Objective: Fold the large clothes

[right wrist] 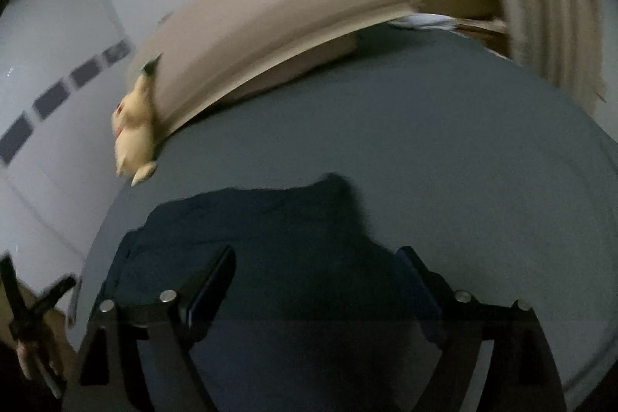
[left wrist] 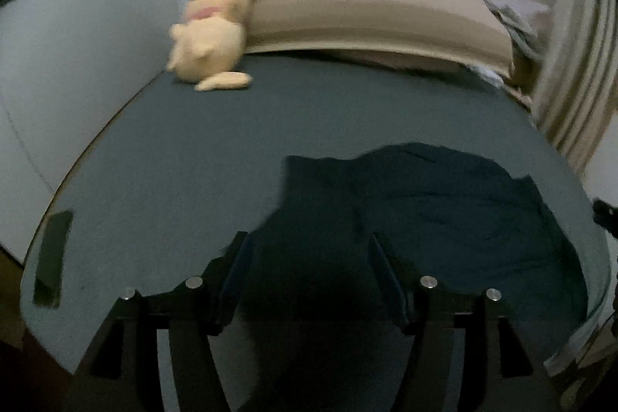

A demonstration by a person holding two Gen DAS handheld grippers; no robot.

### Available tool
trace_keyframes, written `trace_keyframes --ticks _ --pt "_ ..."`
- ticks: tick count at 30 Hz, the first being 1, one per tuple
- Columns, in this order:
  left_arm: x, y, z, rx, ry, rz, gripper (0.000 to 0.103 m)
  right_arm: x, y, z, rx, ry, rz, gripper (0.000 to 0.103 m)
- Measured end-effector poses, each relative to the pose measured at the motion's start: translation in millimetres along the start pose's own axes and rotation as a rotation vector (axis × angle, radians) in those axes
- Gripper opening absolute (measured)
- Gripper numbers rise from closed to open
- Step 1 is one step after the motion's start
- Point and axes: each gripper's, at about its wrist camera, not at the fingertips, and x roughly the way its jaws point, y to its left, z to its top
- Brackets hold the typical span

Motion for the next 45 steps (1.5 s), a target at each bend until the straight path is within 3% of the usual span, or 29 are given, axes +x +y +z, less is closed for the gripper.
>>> trace_keyframes --ticks 2,7,15,18,21,25,28,31,34,39,42,45 --pt "24.5 -17.5 1.7 0.026 0.023 0.043 0.063 33.3 15.7 -0.8 -0.038 0.041 -0.036 0.087" --pt "74.3 -18.5 -8.5 0.001 0.145 0.107 0.063 101.1 16.3 -14.3 -0.061 0.188 -0.124 0.087" --pt "95.5 -17.2 -14.6 0.019 0.158 0.121 0.066 115.9 0.3 -15.9 -0.077 0.249 -0.147 0.098" --pt "98.9 -16.9 -18.4 0.030 0.157 0.122 0.067 117.3 -4.7 -18.1 -0.078 0.255 -0.163 0.100" --pt "90.5 -18.6 -15.4 0.017 0.163 0.138 0.066 115.1 14.7 -4.1 -0.080 0.233 -0.218 0.099" --pt "71.7 -34.0 8.7 -0.022 0.087 0.108 0.066 78.4 40.6 15.9 -0.047 0.079 -0.188 0.101" --pt "76.7 -64.2 30.2 -0.001 0.045 0.104 0.066 81.7 70.6 29.6 -0.080 0.004 -0.176 0.101" --pt "102.1 -89.7 39.5 0.031 0.059 0.124 0.066 108.5 80.4 26.2 -0.108 0.034 -0.221 0.101" --pt "133.2 -102.1 32.2 0.067 0.140 0.155 0.067 149.7 81.9 12.3 -0.122 0.114 -0.242 0.100" --pt "159.9 -104.4 22.6 0.084 0.218 0.193 0.071 168.5 77.3 18.4 -0.142 0.194 -0.280 0.103" --pt "147.2 -100.8 25.1 0.090 0.212 0.186 0.071 156.9 78.6 25.9 -0.138 0.181 -0.276 0.101" --pt "105.5 -87.7 14.7 0.051 0.163 0.134 0.071 106.6 78.2 21.2 -0.105 0.101 -0.191 0.102"
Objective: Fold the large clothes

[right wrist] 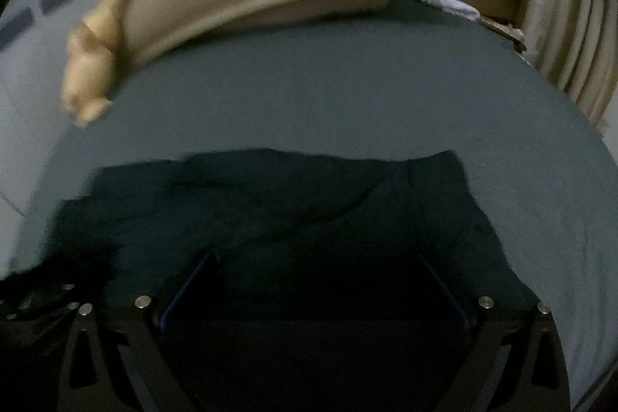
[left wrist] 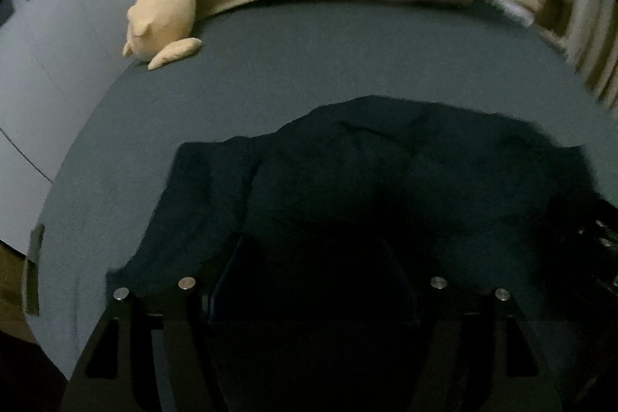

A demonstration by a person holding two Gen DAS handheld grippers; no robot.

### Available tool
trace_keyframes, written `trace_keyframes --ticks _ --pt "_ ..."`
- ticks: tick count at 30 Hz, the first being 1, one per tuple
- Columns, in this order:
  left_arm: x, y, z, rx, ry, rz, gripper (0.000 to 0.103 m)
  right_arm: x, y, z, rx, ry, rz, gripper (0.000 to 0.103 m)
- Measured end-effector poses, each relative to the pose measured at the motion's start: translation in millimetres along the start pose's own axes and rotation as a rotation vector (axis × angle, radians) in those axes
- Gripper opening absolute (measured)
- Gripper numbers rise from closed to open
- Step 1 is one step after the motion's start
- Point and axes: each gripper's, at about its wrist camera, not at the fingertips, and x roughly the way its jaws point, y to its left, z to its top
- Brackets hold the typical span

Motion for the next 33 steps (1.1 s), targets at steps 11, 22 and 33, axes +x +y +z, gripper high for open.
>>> trace_keyframes --ticks 11,22,33 --pt "-89.8 15.8 -136.6 -0.001 -0.199 -0.001 0.071 -87.7 -2.0 -139.6 -0.066 -0.184 -0.015 0.103" --pt "-64.1 8.7 -161.1 0.035 -0.177 0.050 0.072 -68.1 12.4 -183.7 -0.078 -0.162 -0.073 0.103" --pt "-181.9 27.0 -165.5 -0.048 -0.256 -0.047 0.082 -187.8 11.9 -178.4 -0.064 -0.174 0.008 0.103"
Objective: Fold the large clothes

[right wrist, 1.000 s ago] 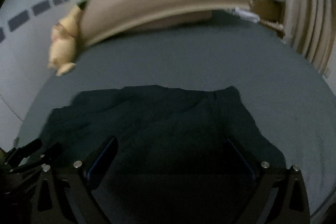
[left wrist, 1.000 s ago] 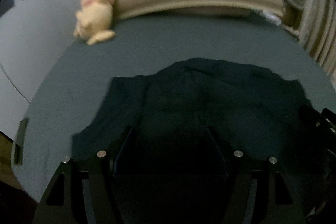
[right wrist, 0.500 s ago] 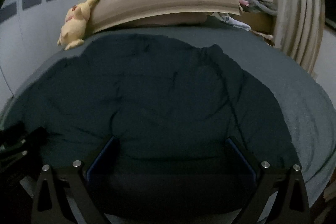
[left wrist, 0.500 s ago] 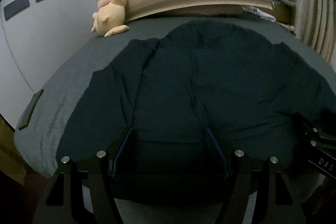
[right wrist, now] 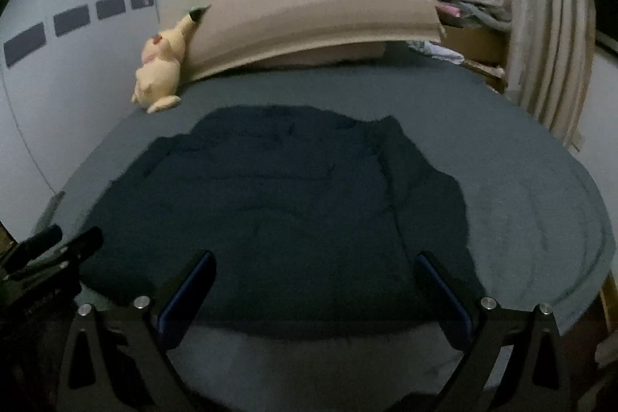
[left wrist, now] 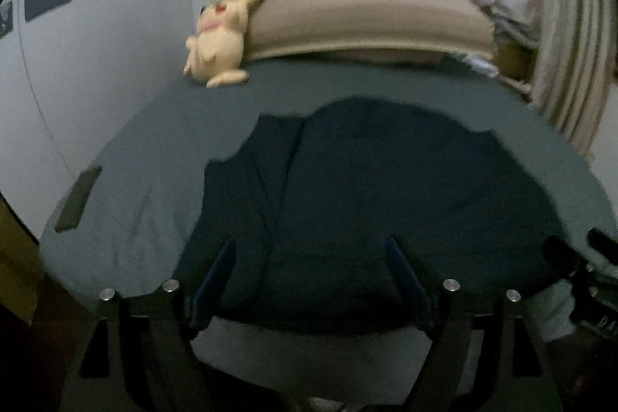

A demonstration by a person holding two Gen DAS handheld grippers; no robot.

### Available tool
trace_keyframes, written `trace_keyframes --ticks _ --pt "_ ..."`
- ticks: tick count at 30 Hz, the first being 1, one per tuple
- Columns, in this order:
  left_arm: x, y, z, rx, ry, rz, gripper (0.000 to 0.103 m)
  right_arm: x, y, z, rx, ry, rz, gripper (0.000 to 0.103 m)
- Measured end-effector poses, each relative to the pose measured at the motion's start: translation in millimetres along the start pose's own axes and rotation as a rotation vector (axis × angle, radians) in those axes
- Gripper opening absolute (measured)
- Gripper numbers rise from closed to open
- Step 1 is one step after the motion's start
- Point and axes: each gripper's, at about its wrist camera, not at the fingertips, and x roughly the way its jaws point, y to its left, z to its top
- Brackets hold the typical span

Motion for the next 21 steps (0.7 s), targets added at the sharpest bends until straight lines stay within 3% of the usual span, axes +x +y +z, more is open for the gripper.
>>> trace_keyframes --ticks 4,7,14,21 --pt "-38.6 -4.6 -1.1 -0.010 -0.024 -0.058 0.083 -35.3 3.0 -9.9 0.012 -0.029 -0.008 0.103" --pt "-46.3 -7.4 -2.5 -0.002 -0.021 -0.087 0.084 -47.2 5.5 -20.5 0.016 -0.047 -0.021 0.103" --pt "-44.7 -0.9 0.4 0.011 -0.030 -0.034 0.084 -49.2 8.7 -28.9 0.017 -0.051 -0.037 0.103" --pt "-42.7 2.3 -0.3 0.005 -0.014 -0.035 0.085 -48.5 13.0 -27.3 0.000 -0.054 -0.044 0.103"
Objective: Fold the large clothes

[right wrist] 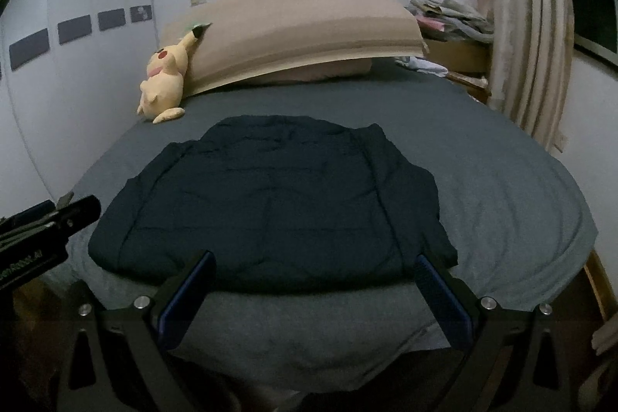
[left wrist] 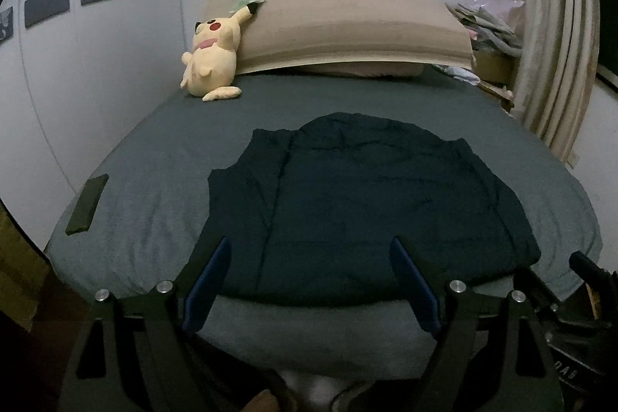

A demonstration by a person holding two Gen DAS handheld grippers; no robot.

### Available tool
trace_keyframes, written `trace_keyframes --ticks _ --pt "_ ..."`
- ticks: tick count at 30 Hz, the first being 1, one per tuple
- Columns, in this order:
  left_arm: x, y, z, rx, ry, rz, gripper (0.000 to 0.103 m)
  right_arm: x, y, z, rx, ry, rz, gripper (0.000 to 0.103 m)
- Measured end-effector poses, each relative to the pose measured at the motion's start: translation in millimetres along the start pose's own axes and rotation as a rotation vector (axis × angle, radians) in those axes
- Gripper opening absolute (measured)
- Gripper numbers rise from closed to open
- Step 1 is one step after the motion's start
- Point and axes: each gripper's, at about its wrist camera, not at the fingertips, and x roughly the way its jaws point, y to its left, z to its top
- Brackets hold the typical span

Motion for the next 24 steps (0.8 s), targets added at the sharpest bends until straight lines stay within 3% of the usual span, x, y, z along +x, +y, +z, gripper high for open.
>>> trace_keyframes --ticks 24 --pt "-4.4 -5.9 0.9 0.008 -0.009 -0.002 0.086 -2.5 3.8 -1.5 -0.004 -0.016 -0.012 0.103"
